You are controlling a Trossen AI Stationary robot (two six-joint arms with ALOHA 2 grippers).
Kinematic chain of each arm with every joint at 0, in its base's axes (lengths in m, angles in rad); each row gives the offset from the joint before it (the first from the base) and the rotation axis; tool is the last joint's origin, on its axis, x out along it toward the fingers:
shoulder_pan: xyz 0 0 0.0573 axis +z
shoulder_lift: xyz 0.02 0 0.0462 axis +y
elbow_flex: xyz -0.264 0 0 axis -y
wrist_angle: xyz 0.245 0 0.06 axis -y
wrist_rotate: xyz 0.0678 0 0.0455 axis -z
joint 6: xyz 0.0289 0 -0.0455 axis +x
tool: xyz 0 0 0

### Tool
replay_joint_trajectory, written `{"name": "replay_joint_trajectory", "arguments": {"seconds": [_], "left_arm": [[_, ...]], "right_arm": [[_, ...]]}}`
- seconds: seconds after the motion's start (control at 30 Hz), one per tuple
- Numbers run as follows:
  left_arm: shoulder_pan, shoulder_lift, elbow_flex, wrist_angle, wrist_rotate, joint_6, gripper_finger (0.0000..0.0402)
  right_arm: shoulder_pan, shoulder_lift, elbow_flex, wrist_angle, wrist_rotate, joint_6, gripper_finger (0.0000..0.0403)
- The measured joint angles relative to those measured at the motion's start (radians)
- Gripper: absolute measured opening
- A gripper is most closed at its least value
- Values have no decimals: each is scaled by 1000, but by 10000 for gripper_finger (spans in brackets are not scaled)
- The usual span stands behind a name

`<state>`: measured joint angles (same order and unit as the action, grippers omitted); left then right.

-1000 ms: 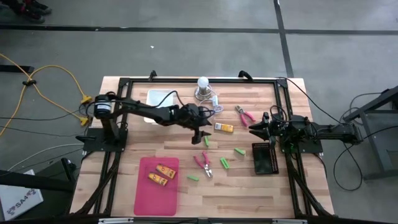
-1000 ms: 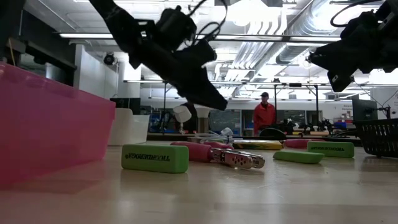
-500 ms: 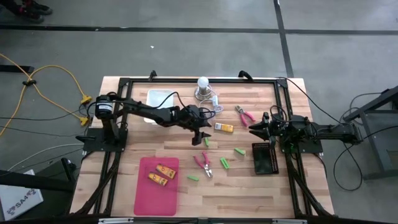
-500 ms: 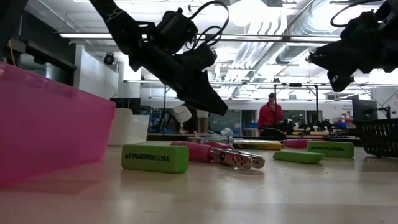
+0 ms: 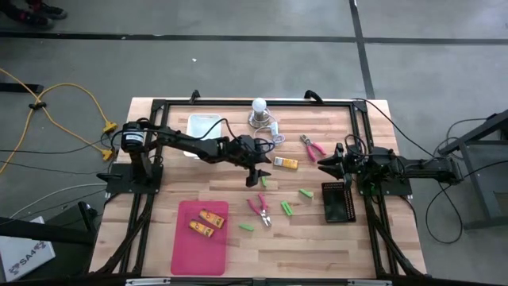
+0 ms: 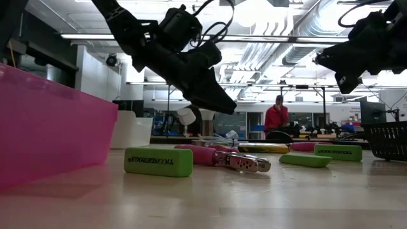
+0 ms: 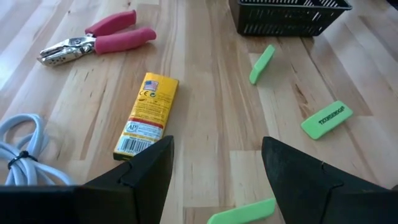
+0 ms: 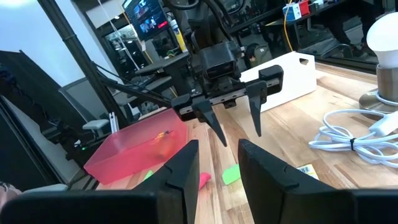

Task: Pick & Place School Supplies
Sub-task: Put the crayon box into the pink bin

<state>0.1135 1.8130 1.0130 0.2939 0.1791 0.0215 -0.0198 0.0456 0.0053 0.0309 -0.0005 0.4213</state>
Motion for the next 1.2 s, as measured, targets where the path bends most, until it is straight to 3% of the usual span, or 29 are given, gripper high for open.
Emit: {"name": "replay_joint_trajectory", "arguments": {"seconds": [0.27, 0.43, 0.6, 0.93, 1.2], "left_arm": [[2, 0, 0, 4, 0, -23, 239], [2, -1, 0, 53, 0, -22, 239], [2, -2, 0, 93, 0, -23, 239], [1, -2, 0, 91, 0, -116, 239], [1, -2, 0, 69, 0, -263, 239]], "right_arm": [[0, 8, 0, 15, 78, -62, 101], [0, 101, 11, 13, 111, -143, 101], [-1, 259, 84, 39, 138, -202, 101], [-4, 709, 295, 53, 141, -321, 101], [-55, 1002, 458, -83, 128, -289, 103]]}}
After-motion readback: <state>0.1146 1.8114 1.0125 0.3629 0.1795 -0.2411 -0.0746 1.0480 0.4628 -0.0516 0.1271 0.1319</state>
